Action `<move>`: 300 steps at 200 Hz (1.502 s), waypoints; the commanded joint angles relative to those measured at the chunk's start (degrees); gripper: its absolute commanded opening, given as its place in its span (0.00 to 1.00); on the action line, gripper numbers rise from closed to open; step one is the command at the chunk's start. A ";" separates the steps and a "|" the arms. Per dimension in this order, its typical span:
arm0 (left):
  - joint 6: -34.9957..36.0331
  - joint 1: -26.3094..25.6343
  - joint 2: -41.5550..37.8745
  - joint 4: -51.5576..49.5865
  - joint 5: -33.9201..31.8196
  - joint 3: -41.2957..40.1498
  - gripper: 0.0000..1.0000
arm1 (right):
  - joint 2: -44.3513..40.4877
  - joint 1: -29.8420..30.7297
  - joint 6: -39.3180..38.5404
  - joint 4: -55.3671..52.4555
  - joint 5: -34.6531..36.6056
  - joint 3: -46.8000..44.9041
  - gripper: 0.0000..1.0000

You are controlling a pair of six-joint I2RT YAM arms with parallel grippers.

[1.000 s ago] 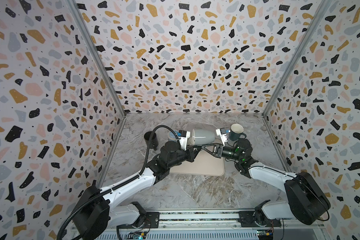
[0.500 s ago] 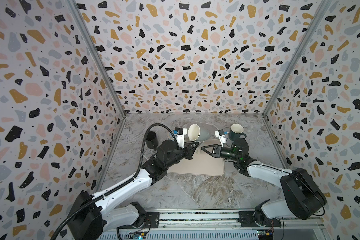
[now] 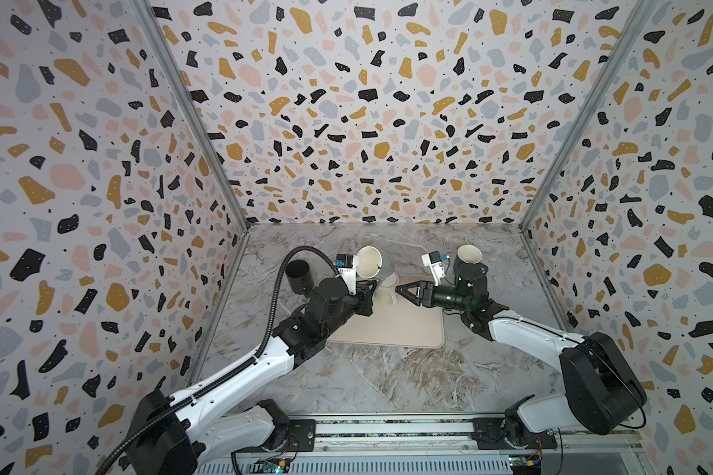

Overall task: Turn the mug right side up
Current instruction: Place the mug at the top-left of the table.

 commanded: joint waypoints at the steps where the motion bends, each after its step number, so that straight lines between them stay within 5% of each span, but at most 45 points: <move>1: 1.14 1.43 -1.92 4.62 -1.92 1.97 0.00 | -3.12 -0.21 -4.39 -7.05 3.86 2.45 0.68; 115: 2.16 8.49 -2.59 -2.34 -6.45 -0.09 0.00 | -6.74 -1.60 -11.24 -19.17 13.57 5.71 0.74; 300: 3.47 18.50 -6.38 -12.47 -16.79 -4.82 0.00 | -8.35 -10.32 -13.22 -22.77 10.92 3.60 0.74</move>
